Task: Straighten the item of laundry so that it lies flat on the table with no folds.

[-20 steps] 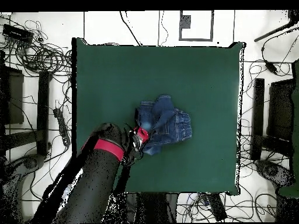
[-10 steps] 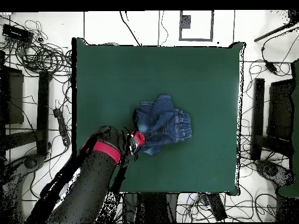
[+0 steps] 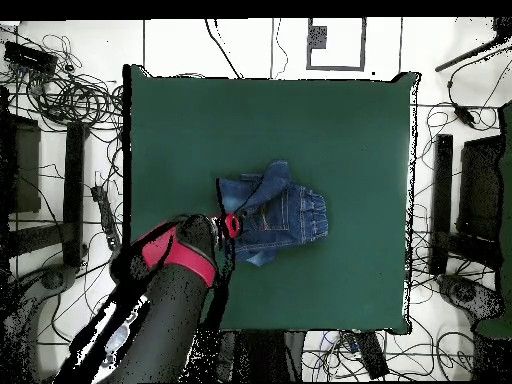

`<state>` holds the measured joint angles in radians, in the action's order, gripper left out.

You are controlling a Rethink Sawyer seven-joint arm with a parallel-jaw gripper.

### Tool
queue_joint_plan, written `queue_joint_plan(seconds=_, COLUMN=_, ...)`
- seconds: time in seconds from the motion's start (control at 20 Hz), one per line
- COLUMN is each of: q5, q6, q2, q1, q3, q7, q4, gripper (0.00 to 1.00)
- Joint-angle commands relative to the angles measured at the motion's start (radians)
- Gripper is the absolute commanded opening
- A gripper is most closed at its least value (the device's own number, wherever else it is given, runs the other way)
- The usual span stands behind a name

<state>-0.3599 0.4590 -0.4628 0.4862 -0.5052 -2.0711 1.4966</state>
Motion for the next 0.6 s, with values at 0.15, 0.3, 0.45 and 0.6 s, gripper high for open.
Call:
queue_joint_plan(seconds=0.15, q5=0.155, q6=0.063, q2=0.009, q1=0.030, q3=-0.012, q7=-0.328, q4=-0.048, gripper=0.00)
queue_joint_plan(seconds=0.3, q5=0.199, q6=0.092, q2=0.039, q1=0.050, q3=-0.027, q7=-0.349, q4=-0.079, gripper=0.00)
queue_joint_plan(seconds=0.45, q5=0.237, q6=0.081, q2=0.061, q1=0.064, q3=-0.027, q7=-0.357, q4=-0.091, gripper=0.00)
queue_joint_plan(seconds=0.6, q5=0.274, q6=0.047, q2=0.091, q1=0.095, q3=-0.056, q7=-0.394, q4=-0.093, gripper=0.00)
